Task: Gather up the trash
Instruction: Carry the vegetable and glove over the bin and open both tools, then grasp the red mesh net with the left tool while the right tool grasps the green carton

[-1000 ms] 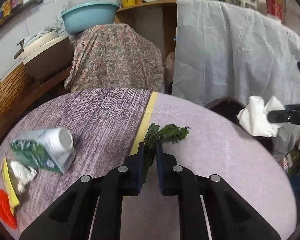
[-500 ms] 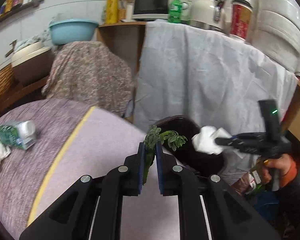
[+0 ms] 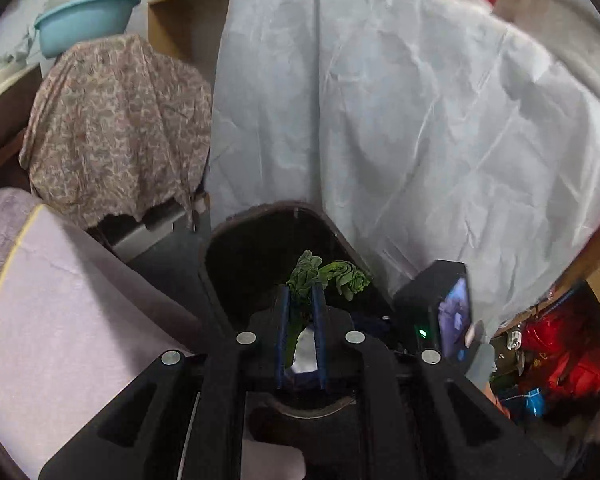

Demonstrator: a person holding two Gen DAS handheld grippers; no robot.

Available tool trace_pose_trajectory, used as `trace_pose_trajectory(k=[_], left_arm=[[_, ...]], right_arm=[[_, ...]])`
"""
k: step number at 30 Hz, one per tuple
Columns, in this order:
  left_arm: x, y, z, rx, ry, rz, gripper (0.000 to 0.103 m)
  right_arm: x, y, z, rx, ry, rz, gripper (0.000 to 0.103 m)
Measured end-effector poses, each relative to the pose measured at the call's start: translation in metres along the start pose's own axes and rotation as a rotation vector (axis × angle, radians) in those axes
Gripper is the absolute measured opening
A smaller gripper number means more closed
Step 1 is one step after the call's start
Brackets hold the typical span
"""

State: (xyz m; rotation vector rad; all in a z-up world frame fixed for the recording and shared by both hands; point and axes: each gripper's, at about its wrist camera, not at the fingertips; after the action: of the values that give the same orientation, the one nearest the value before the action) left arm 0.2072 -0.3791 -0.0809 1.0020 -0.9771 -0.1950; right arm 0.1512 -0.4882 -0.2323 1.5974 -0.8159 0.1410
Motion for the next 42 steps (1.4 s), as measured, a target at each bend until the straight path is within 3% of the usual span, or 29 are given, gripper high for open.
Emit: trace_pose_trajectory(k=[3, 7, 16, 18, 20, 23, 26, 31, 35, 38, 42], left_arm=[[0.002, -0.034, 0.003, 0.030, 0.062, -0.086, 0.012], [0.000, -0.069, 0.003, 0.077, 0.111, -0.160, 0.012], [-0.009, -0.112, 0.018, 0.081, 0.058, -0.256, 0.014], [-0.011, -0.115, 0.021, 0.084, 0.030, -0.267, 0.017], [-0.010, -0.116, 0.022, 0.090, 0.024, -0.268, 0.034], [-0.006, -0.106, 0.022, 0.082, 0.031, -0.224, 0.056], [0.001, -0.088, 0.026, 0.072, 0.011, -0.163, 0.069], [0.014, -0.039, 0.031, 0.099, -0.026, -0.033, 0.079], [0.012, 0.023, 0.022, 0.083, -0.035, 0.090, 0.090], [-0.001, 0.069, 0.002, 0.098, -0.040, 0.173, 0.094], [-0.024, 0.115, -0.039, 0.150, -0.011, 0.221, 0.095]], right_arm=[[-0.010, 0.015, 0.002, -0.038, -0.003, 0.044, 0.051], [-0.035, 0.048, 0.009, -0.143, -0.018, 0.121, 0.069], [-0.065, 0.068, 0.021, -0.267, 0.002, 0.120, 0.070], [-0.065, 0.071, 0.023, -0.265, -0.001, 0.125, 0.070], [-0.064, 0.076, 0.024, -0.269, -0.003, 0.139, 0.072], [-0.061, 0.080, 0.027, -0.275, -0.010, 0.149, 0.073], [-0.058, 0.084, 0.024, -0.275, -0.019, 0.156, 0.074], [-0.049, 0.098, 0.008, -0.250, 0.002, 0.191, 0.077], [-0.039, 0.115, -0.012, -0.180, 0.005, 0.229, 0.078], [-0.029, 0.127, -0.034, -0.110, 0.028, 0.250, 0.079], [-0.017, 0.143, -0.072, 0.026, 0.090, 0.271, 0.081]])
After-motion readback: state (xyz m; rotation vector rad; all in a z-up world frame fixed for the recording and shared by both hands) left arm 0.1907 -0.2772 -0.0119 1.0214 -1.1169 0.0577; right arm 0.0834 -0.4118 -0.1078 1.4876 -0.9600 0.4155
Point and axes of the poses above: each gripper's, at about its wrist camera, not at the fingertips, and y roughly against the way its jaws point, z to its right, x to its top, and after that the axes turned 1 degree about -x, right-handed
